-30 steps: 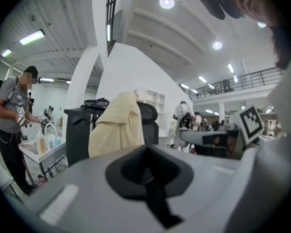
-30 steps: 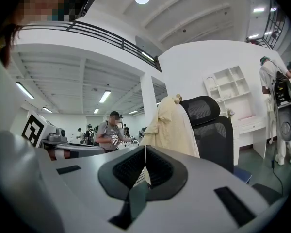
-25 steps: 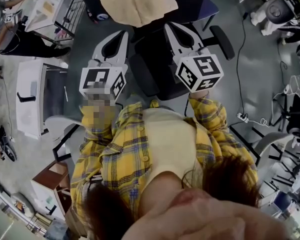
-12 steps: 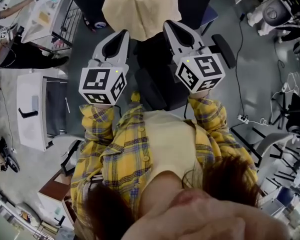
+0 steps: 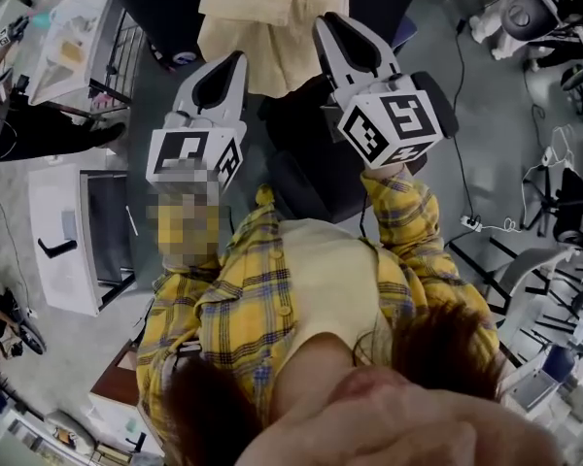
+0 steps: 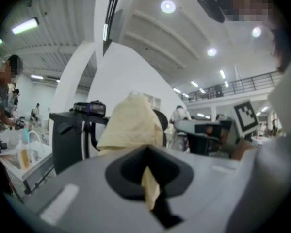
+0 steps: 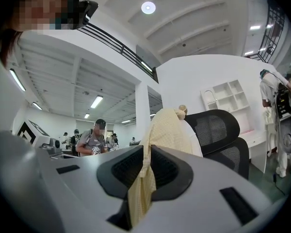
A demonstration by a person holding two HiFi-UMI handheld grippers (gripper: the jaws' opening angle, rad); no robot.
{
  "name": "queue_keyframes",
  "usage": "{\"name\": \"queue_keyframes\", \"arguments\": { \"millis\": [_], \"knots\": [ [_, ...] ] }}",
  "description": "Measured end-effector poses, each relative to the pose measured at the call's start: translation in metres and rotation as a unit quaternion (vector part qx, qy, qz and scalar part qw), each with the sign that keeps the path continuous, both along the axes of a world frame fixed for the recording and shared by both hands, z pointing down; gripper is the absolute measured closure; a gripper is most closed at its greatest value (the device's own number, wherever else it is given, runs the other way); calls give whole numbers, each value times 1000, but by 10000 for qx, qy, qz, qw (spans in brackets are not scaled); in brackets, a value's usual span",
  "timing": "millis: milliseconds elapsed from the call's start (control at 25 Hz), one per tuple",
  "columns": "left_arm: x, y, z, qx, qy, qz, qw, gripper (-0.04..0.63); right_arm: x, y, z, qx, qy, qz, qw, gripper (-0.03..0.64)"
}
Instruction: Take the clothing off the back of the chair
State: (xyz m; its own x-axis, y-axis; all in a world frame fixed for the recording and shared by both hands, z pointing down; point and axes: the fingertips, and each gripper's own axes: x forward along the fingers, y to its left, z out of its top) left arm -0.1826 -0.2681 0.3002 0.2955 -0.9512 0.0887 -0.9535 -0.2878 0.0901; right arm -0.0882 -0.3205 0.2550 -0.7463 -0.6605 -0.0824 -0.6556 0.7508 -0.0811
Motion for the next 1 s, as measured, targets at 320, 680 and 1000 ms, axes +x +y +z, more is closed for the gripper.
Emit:
{"name": "queue_keyframes", "arguments": {
  "millis": [320, 680, 1000],
  "knots": [
    [-20, -24, -5, 78, 90, 171, 9998, 591, -27, -24, -16, 215, 33, 255, 9994, 598],
    [-22, -43, -5, 107, 215, 317, 9992, 591, -36, -43, -24, 368, 132, 555, 9977, 389],
    [-39, -52, 4, 43, 312, 325, 9990, 591, -46, -69, -18, 284, 233, 979, 9945, 305]
  ]
}}
